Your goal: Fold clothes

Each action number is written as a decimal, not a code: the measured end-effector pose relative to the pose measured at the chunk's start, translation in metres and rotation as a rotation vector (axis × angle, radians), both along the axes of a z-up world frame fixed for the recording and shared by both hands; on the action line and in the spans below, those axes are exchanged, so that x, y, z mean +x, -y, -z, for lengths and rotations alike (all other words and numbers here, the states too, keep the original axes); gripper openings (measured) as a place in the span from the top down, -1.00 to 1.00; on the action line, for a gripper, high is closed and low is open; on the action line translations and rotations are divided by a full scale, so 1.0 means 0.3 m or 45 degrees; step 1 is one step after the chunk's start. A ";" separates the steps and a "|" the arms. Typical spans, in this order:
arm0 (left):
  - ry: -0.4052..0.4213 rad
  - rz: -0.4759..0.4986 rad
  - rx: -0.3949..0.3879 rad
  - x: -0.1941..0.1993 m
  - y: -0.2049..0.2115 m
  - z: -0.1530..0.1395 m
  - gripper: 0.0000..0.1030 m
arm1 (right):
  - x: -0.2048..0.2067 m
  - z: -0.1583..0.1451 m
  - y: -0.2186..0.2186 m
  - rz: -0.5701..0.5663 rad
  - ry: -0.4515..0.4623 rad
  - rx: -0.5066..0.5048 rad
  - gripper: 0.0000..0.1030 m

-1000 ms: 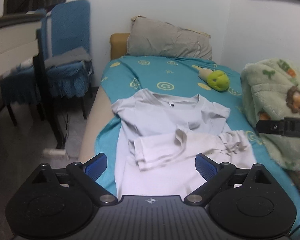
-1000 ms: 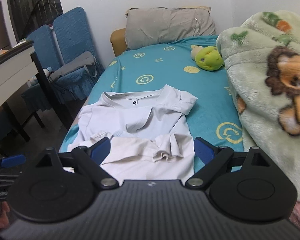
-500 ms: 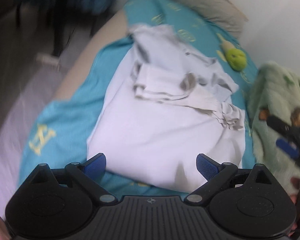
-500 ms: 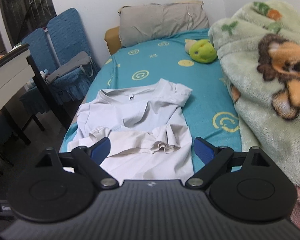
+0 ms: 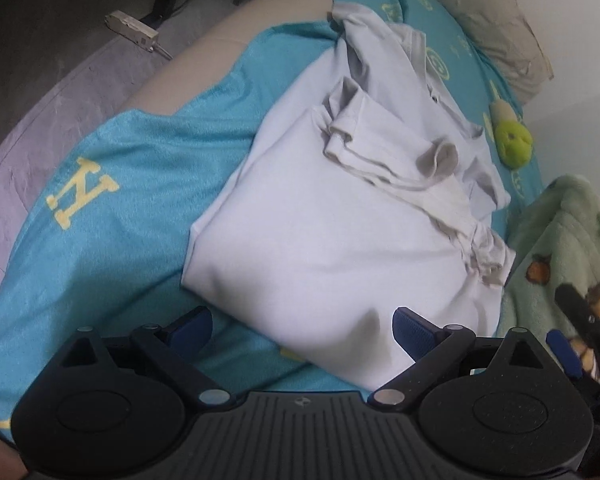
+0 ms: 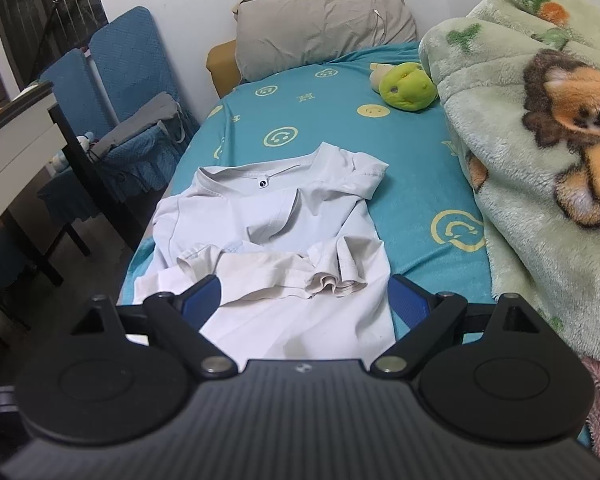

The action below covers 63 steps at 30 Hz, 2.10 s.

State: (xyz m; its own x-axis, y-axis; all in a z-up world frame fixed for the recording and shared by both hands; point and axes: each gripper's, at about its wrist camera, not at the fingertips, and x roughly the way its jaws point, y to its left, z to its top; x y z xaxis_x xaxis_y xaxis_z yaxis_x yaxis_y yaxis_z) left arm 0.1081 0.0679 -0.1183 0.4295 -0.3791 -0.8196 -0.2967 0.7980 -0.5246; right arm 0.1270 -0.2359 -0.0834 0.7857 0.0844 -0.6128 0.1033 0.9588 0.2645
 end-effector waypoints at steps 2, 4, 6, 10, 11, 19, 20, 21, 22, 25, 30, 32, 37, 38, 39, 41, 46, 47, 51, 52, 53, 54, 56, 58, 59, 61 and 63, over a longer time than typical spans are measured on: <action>0.026 -0.036 0.007 0.005 -0.009 -0.001 -0.79 | 0.003 0.001 -0.002 -0.001 -0.004 -0.002 -0.78; 0.044 -0.073 0.005 0.010 -0.024 -0.005 -0.55 | 0.006 0.002 -0.005 0.000 -0.009 -0.009 -0.78; 0.081 -0.101 -0.024 0.009 -0.035 -0.014 -0.31 | 0.005 0.002 -0.008 0.002 -0.011 -0.010 -0.78; 0.174 -0.143 -0.132 0.003 -0.044 -0.036 -0.08 | -0.001 0.000 -0.009 0.002 -0.015 0.006 -0.78; 0.181 -0.140 -0.149 0.003 -0.042 -0.038 -0.09 | -0.003 0.000 -0.009 0.002 -0.016 0.010 -0.78; 0.056 -0.093 -0.125 0.013 -0.019 0.029 -0.08 | -0.015 -0.004 -0.012 0.003 -0.025 0.042 -0.78; 0.062 -0.092 -0.116 0.012 -0.019 0.028 -0.05 | -0.016 -0.004 -0.012 0.003 -0.026 0.046 -0.78; 0.068 -0.091 -0.108 0.011 -0.018 0.026 0.08 | -0.021 -0.004 -0.010 -0.005 -0.036 0.086 -0.78; 0.073 -0.093 -0.103 0.010 -0.018 0.025 0.24 | -0.027 -0.002 -0.008 -0.019 -0.052 0.151 -0.78; 0.084 -0.108 -0.113 0.007 -0.026 0.032 0.56 | -0.051 0.025 -0.006 -0.093 -0.124 0.434 -0.78; 0.154 -0.118 -0.185 0.007 -0.045 0.006 0.73 | -0.072 0.146 -0.057 -0.200 -0.339 0.920 -0.78; 0.194 -0.131 -0.213 0.004 -0.049 -0.010 0.77 | -0.078 0.202 -0.078 -0.194 -0.428 1.065 -0.78; 0.301 -0.160 -0.279 -0.002 -0.058 -0.053 0.80 | -0.096 0.306 -0.057 0.008 -0.550 1.159 -0.78; 0.322 -0.165 -0.292 -0.003 -0.059 -0.061 0.80 | -0.101 0.310 -0.035 0.073 -0.533 1.155 -0.78; 0.343 -0.171 -0.305 -0.005 -0.061 -0.070 0.81 | -0.107 0.313 -0.011 0.139 -0.513 1.152 -0.78; 0.377 -0.183 -0.330 -0.004 -0.064 -0.082 0.81 | -0.123 0.304 0.040 0.271 -0.444 1.134 -0.77; 0.395 -0.163 -0.322 -0.002 -0.064 -0.087 0.81 | -0.121 0.306 0.106 0.432 -0.364 1.049 -0.37; 0.403 -0.155 -0.312 0.001 -0.062 -0.090 0.81 | -0.119 0.312 0.105 0.444 -0.368 1.045 -0.07; 0.465 -0.138 -0.265 0.006 -0.053 -0.115 0.81 | -0.116 0.268 0.084 0.428 -0.293 0.943 0.63; 0.488 -0.134 -0.250 0.005 -0.049 -0.129 0.81 | -0.116 0.250 0.080 0.420 -0.259 0.918 0.68; 0.511 -0.130 -0.235 0.004 -0.045 -0.143 0.81 | -0.110 0.221 0.083 0.404 -0.220 0.892 0.71; 0.533 -0.126 -0.220 0.004 -0.041 -0.157 0.82 | -0.102 0.190 0.088 0.386 -0.181 0.867 0.72; 0.589 -0.115 -0.165 0.005 -0.021 -0.211 0.83 | -0.079 0.119 0.104 0.348 -0.117 0.816 0.76; 0.639 -0.102 -0.153 0.013 0.002 -0.285 0.84 | -0.048 0.036 0.127 0.305 -0.075 0.765 0.78; 0.655 -0.103 -0.145 0.019 0.013 -0.324 0.84 | -0.032 -0.005 0.138 0.284 -0.055 0.739 0.79; 0.688 -0.104 -0.130 0.031 0.035 -0.402 0.85 | -0.023 -0.081 0.154 0.255 -0.029 0.716 0.79; 0.712 -0.094 -0.111 0.009 0.048 -0.459 0.86 | -0.015 -0.156 0.169 0.227 -0.005 0.696 0.79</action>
State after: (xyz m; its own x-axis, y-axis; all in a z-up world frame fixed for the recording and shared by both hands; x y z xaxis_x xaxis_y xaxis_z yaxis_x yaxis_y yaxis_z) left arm 0.1107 0.0537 0.0192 0.8170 -0.3879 -0.4267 -0.0078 0.7324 -0.6809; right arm 0.1224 -0.2868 -0.0367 0.8147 0.2563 -0.5201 0.2528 0.6502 0.7164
